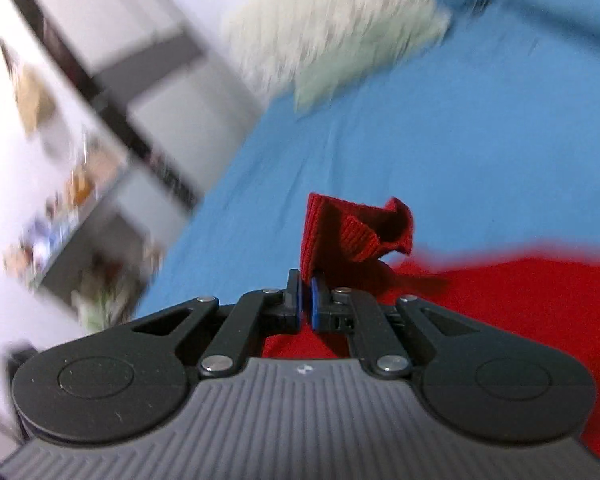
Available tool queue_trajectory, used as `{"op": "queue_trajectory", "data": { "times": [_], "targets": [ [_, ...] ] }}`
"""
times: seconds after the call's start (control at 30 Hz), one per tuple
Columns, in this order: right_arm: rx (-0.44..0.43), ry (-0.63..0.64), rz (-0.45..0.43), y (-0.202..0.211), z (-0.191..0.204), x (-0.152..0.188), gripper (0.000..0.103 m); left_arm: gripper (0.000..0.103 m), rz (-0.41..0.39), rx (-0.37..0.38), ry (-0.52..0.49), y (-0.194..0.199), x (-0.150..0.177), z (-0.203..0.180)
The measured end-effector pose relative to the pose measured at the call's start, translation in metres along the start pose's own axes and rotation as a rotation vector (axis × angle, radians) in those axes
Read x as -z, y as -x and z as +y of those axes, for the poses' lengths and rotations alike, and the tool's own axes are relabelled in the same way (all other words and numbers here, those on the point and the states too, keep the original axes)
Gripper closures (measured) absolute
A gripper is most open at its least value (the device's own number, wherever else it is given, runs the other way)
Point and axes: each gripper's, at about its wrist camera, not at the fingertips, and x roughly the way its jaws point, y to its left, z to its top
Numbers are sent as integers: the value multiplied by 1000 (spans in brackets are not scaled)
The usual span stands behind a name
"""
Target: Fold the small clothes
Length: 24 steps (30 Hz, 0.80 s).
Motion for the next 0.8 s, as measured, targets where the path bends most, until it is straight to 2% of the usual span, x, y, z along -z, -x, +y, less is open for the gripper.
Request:
{"op": "queue_trajectory", "data": {
  "times": [0.07, 0.13, 0.2, 0.3, 0.33, 0.37, 0.47, 0.53, 0.63, 0.73, 0.8],
  "targets": [
    [41, 37, 92, -41, 4, 32, 83, 0, 15, 2, 25, -4, 13, 15],
    [53, 32, 138, -61, 2, 57, 83, 0, 12, 5, 48, -3, 22, 26],
    [46, 29, 148, -65, 1, 66, 83, 0, 4, 15, 57, -2, 25, 31],
    [18, 61, 167, -62, 0, 61, 75, 0, -12, 39, 54, -2, 24, 27],
    [-2, 69, 187, -59, -1, 58, 60, 0, -19, 51, 52, -6, 23, 28],
    [-17, 74, 198, -55, -3, 52, 41, 0, -26, 67, 48, -5, 23, 25],
    [-3, 98, 148, -20, -6, 38, 29, 0, -48, 124, 30, -9, 15, 9],
    [62, 115, 115, 6, -11, 33, 23, 0, -53, 163, 1, -21, 8, -6],
    [194, 138, 55, 51, -31, 33, 8, 3, -68, 194, -52, -43, 1, -30],
    [316, 153, 28, 88, -57, 44, 7, 21, -65, 169, -87, -69, -5, -47],
    [394, 169, 27, 102, -71, 53, 7, 43, -65, 162, -99, -79, -8, -54]
  ]
}}
